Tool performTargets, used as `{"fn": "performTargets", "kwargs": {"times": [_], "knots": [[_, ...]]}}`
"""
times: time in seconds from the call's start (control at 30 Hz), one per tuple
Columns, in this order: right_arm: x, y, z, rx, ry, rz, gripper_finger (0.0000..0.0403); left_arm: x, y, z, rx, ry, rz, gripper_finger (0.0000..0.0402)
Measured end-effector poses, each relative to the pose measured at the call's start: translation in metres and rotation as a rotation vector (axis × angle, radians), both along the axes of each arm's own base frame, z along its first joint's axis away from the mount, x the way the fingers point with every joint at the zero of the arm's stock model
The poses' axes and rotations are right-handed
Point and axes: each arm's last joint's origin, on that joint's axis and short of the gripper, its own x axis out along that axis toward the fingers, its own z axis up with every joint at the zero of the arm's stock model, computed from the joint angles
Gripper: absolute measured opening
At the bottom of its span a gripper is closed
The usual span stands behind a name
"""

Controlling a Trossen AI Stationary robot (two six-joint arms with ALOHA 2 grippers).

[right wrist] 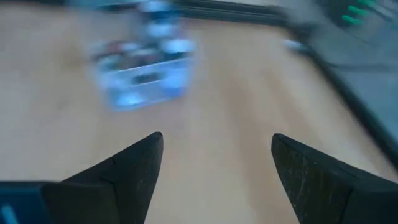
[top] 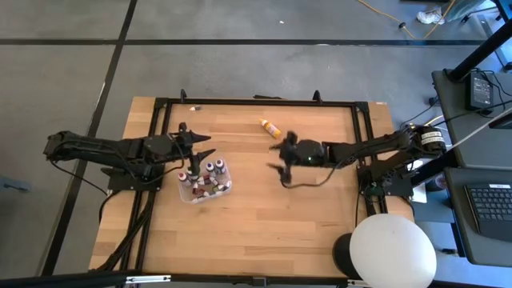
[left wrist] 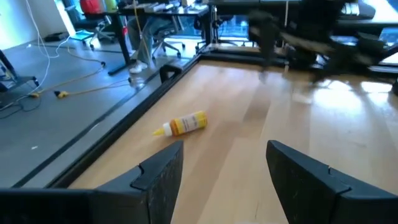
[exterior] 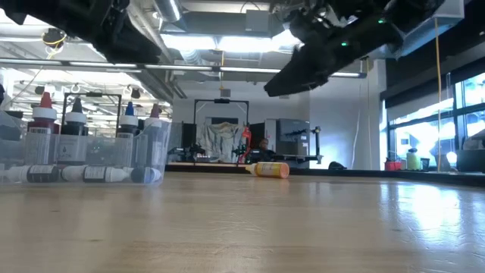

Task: Pick & Place food coloring
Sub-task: Put the large yellow food coloring bottle into the transparent bin

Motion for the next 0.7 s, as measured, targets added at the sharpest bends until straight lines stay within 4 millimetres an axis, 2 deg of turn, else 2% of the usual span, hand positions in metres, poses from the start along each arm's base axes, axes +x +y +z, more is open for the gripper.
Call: {"fn": "performTargets", "kwargs": {"times": [0.13, 0.3, 0.4, 0.57, 0.7], "knots": [[0.004, -0.033, 0.007, 0.054, -0.015, -0.173, 0.0301, 0.000, 0.000, 0.000, 0.013, 0.006, 0.005, 0.0222], [0.008, -0.078, -0.013, 0.060, 0.063, -0.251, 0.0292, -0.001, 0.001, 0.000, 0.038, 0.014, 0.020, 0.0224], [0.013, -0.099, -0.035, 0.071, 0.134, -0.272, 0.0289, -0.001, 0.001, 0.000, 0.038, 0.014, 0.019, 0.0226], [0.022, -0.125, -0.059, 0.097, 0.198, -0.336, 0.0284, -0.001, 0.001, 0.000, 0.031, 0.012, 0.021, 0.0222], [0.028, -0.135, -0.074, 0.107, 0.249, -0.354, 0.0284, -0.001, 0.001, 0.000, 0.029, 0.011, 0.021, 0.0224]]}}
